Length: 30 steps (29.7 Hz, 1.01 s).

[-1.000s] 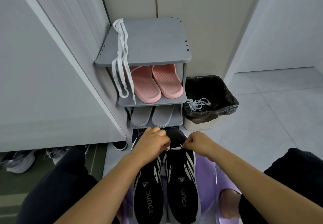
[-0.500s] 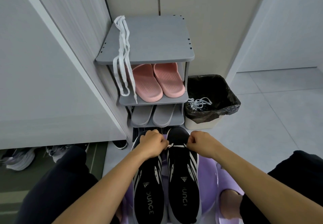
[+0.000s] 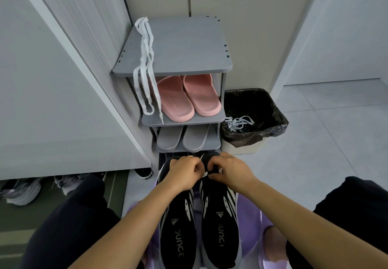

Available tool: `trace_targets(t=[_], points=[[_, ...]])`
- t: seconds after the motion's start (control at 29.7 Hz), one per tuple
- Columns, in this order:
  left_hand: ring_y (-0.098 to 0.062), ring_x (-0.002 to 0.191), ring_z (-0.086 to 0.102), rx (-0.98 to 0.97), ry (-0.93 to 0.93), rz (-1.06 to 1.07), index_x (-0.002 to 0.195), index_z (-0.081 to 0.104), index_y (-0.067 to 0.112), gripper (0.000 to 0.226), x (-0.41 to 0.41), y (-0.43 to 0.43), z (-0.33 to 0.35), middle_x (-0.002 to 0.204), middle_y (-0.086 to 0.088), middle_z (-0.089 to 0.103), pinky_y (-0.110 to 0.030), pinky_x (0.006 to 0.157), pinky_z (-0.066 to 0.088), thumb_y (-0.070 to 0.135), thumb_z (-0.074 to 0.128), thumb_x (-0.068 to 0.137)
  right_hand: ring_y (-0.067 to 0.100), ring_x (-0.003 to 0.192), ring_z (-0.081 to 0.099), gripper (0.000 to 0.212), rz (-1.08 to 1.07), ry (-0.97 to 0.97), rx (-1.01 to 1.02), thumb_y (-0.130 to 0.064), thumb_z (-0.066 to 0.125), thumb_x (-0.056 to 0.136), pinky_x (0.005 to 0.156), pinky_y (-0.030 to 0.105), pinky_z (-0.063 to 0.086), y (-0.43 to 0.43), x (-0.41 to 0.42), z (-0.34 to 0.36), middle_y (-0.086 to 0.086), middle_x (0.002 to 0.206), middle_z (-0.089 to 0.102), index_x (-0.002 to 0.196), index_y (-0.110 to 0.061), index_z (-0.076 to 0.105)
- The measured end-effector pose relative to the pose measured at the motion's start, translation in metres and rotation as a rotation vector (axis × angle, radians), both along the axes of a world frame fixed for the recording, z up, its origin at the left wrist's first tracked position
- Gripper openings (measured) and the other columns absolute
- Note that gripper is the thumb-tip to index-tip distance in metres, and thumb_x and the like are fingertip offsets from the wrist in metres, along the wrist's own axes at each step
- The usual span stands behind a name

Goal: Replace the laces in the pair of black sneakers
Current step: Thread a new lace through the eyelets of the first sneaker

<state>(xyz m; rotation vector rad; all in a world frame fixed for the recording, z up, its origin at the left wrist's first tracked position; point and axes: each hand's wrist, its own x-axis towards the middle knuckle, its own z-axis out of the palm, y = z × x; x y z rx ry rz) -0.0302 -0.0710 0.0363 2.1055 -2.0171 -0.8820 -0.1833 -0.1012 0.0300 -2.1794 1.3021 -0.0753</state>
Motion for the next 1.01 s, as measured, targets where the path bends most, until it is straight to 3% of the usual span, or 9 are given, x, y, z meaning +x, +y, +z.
trace_targets(t=[0.17,0.34,0.47,0.61,0.71,0.78,0.88,1.01], points=[[-0.018,0.108,0.055,0.072,0.12,0.087,0.101,0.063,0.015,0.017,-0.002,0.001,0.006,0.109,0.003,0.065,-0.037,0.102,0.035,0.019,0.05,0.092,0.005,0.082,0.043,0.015,0.022,-0.021,-0.016,-0.029,0.061,0.086,0.069,0.019,0.033,-0.001,0.001,-0.002,-0.009,0.092,0.041,0.098,-0.02,0.064],[-0.017,0.106,0.056,0.124,0.174,0.128,0.101,0.064,0.016,0.017,-0.002,0.001,0.007,0.106,0.004,0.065,-0.039,0.103,0.035,0.019,0.05,0.092,0.016,0.093,0.055,0.016,0.025,-0.001,-0.037,-0.028,0.06,0.086,0.071,0.018,0.033,0.002,0.001,-0.005,-0.008,0.091,0.043,0.098,-0.019,0.067],[-0.011,0.085,0.053,0.113,0.154,0.054,0.1,0.066,0.019,0.014,-0.001,0.002,0.011,0.078,0.012,0.057,-0.034,0.101,0.035,0.021,0.057,0.089,0.021,0.095,0.058,0.014,0.001,0.027,0.14,-0.026,0.057,0.086,0.087,0.03,0.042,-0.003,0.004,-0.001,-0.003,0.092,0.049,0.091,-0.018,0.067],[-0.016,0.097,0.057,-0.003,0.086,-0.004,0.096,0.068,0.019,0.013,-0.001,0.001,0.009,0.092,0.006,0.06,-0.034,0.1,0.035,0.022,0.058,0.088,0.021,0.088,0.06,0.013,-0.077,0.0,0.333,-0.024,0.06,0.082,0.082,0.033,0.045,-0.011,0.007,0.001,0.0,0.087,0.061,0.069,-0.026,0.059],[-0.015,0.104,0.054,-0.033,-0.001,-0.024,0.098,0.066,0.022,0.015,-0.001,0.0,0.003,0.104,0.003,0.061,-0.032,0.099,0.03,0.026,0.054,0.091,0.018,0.085,0.059,0.011,-0.105,-0.036,0.392,-0.021,0.061,0.083,0.078,0.032,0.046,-0.011,0.008,0.001,0.006,0.091,0.066,0.086,-0.012,0.068],[-0.016,0.108,0.052,-0.065,-0.073,-0.033,0.101,0.065,0.023,0.019,-0.002,0.001,-0.001,0.108,0.002,0.061,-0.032,0.095,0.026,0.029,0.049,0.093,0.018,0.086,0.059,0.017,-0.114,-0.028,0.385,-0.02,0.06,0.084,0.077,0.031,0.046,-0.011,0.009,0.0,0.008,0.092,0.066,0.092,-0.007,0.068],[-0.017,0.109,0.05,-0.116,-0.198,-0.075,0.105,0.062,0.023,0.022,-0.005,0.002,-0.006,0.109,0.001,0.058,-0.031,0.091,0.025,0.031,0.044,0.095,0.022,0.086,0.059,0.011,-0.108,0.021,0.299,-0.023,0.058,0.085,0.073,0.03,0.043,-0.01,0.011,-0.004,0.005,0.086,0.061,0.083,-0.015,0.066],[-0.016,0.111,0.048,-0.062,-0.179,-0.11,0.106,0.061,0.024,0.02,-0.002,0.0,-0.005,0.112,0.002,0.057,-0.032,0.092,0.024,0.031,0.046,0.094,0.025,0.095,0.06,0.013,-0.121,0.063,0.198,-0.025,0.054,0.086,0.08,0.032,0.046,-0.006,0.012,-0.006,0.008,0.103,0.063,0.076,-0.021,0.062]])
